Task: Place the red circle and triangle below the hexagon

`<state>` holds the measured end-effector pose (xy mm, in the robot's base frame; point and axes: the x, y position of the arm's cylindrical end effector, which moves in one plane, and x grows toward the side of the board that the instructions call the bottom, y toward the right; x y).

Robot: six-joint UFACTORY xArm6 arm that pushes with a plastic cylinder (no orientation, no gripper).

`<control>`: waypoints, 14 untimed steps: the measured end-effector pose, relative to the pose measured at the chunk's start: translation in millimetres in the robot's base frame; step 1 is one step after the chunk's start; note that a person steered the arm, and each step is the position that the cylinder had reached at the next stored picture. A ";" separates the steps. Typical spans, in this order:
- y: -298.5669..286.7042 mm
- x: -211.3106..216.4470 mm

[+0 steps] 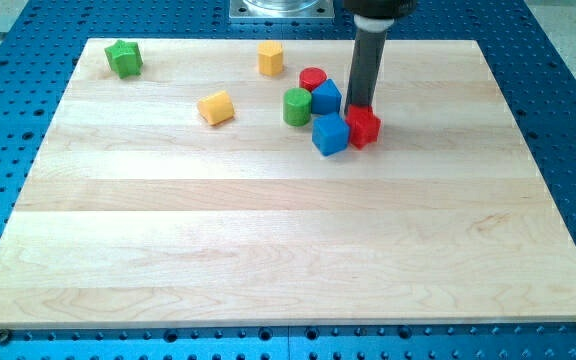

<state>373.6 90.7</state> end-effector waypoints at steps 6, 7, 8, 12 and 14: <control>-46.4 -28.4; -19.3 -40.0; -8.9 -65.8; 93.7 -114.1; 21.7 -91.8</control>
<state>281.8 112.4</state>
